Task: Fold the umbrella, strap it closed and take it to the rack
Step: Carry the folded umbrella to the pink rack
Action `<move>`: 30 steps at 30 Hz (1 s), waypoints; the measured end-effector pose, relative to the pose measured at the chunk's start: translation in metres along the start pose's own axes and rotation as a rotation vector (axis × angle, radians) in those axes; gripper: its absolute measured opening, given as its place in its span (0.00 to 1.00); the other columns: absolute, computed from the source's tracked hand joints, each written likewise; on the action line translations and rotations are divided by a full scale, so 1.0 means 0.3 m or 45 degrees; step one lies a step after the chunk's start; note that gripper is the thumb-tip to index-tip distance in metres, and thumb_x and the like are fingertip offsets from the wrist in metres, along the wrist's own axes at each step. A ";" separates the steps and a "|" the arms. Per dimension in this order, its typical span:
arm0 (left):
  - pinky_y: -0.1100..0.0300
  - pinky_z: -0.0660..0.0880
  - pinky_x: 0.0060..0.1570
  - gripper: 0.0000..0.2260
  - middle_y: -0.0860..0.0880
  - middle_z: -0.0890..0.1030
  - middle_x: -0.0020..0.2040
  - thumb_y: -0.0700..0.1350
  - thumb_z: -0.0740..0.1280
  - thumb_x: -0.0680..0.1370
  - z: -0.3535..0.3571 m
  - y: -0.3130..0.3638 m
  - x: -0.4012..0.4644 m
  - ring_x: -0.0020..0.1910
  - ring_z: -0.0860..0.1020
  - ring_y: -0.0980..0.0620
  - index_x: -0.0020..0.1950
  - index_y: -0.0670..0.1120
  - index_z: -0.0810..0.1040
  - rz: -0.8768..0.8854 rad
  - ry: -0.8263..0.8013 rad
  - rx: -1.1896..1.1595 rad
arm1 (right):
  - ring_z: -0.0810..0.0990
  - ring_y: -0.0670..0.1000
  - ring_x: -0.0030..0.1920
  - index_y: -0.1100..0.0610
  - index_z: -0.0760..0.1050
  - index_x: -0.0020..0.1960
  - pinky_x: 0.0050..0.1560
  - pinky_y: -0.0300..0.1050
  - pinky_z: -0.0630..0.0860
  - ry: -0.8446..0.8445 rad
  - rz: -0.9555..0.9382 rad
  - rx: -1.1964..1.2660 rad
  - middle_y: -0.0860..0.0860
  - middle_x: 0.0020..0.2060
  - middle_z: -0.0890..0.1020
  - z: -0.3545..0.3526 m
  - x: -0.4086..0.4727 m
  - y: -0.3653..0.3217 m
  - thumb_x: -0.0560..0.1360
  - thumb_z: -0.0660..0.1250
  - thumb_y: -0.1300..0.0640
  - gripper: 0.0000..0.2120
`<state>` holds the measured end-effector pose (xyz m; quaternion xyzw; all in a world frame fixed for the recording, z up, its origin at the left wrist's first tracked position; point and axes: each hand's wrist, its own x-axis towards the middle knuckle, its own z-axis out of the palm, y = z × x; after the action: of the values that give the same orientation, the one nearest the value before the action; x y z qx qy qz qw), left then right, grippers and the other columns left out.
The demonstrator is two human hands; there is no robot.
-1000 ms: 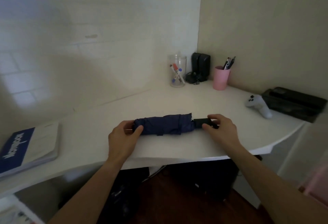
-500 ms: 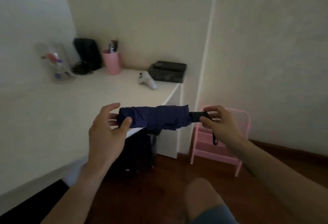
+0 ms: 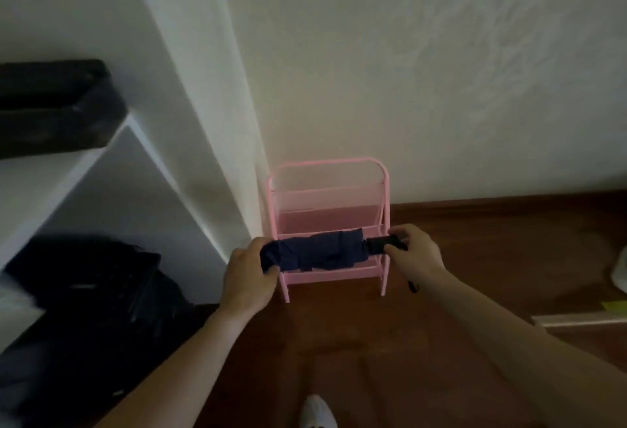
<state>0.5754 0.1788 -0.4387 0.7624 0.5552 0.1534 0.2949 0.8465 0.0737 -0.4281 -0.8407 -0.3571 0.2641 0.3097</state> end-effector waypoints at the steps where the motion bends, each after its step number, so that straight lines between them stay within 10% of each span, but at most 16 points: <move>1: 0.54 0.80 0.52 0.19 0.44 0.81 0.57 0.42 0.71 0.78 0.048 -0.010 0.098 0.54 0.81 0.45 0.67 0.52 0.75 0.001 -0.019 0.025 | 0.79 0.53 0.45 0.57 0.74 0.66 0.44 0.45 0.78 -0.003 0.003 -0.020 0.57 0.59 0.82 0.022 0.085 0.012 0.77 0.69 0.60 0.17; 12: 0.53 0.77 0.54 0.41 0.40 0.72 0.64 0.40 0.75 0.70 0.447 -0.168 0.744 0.62 0.76 0.39 0.78 0.51 0.58 0.030 -0.455 0.462 | 0.82 0.58 0.50 0.60 0.75 0.59 0.52 0.52 0.83 -0.224 0.037 -0.477 0.58 0.52 0.81 0.321 0.718 0.147 0.71 0.72 0.64 0.18; 24: 0.49 0.80 0.54 0.15 0.45 0.81 0.56 0.40 0.66 0.81 0.602 -0.285 0.801 0.55 0.81 0.45 0.67 0.47 0.74 0.308 -0.448 0.787 | 0.77 0.59 0.56 0.56 0.81 0.52 0.61 0.55 0.73 -0.227 -0.382 -1.325 0.56 0.51 0.83 0.486 0.811 0.203 0.75 0.68 0.59 0.07; 30: 0.49 0.80 0.51 0.15 0.45 0.82 0.54 0.37 0.61 0.83 0.614 -0.319 0.798 0.52 0.82 0.45 0.67 0.49 0.77 0.437 -0.345 0.844 | 0.82 0.55 0.47 0.56 0.80 0.56 0.55 0.53 0.79 -0.419 -0.405 -1.139 0.54 0.49 0.83 0.498 0.844 0.260 0.78 0.65 0.60 0.09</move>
<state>0.6870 0.3717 -0.6640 0.9114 0.3949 -0.0893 0.0734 0.9344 0.2736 -0.6397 -0.7735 -0.6033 0.1637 -0.1048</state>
